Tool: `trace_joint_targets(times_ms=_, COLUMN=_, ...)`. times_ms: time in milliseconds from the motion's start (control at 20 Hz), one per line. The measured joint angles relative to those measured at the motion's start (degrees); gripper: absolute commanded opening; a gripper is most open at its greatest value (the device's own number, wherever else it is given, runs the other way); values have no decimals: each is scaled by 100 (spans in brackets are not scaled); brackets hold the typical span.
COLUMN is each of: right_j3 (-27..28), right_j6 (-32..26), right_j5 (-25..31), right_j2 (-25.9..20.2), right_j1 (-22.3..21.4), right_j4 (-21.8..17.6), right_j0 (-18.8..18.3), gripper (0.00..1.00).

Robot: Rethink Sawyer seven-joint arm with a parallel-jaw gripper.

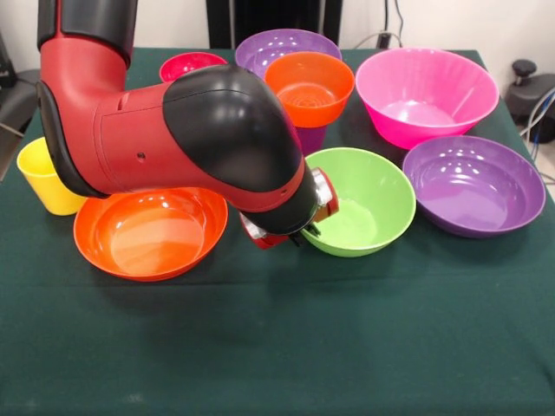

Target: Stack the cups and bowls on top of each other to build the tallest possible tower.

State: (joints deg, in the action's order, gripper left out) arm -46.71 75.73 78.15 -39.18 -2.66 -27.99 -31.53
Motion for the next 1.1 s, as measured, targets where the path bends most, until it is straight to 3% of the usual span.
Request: trace_joint_targets(times_ms=1100, right_j3=70, right_j6=0, right_j5=-188, right_j2=-40, right_j1=92, right_j4=213, right_j0=60, gripper=0)
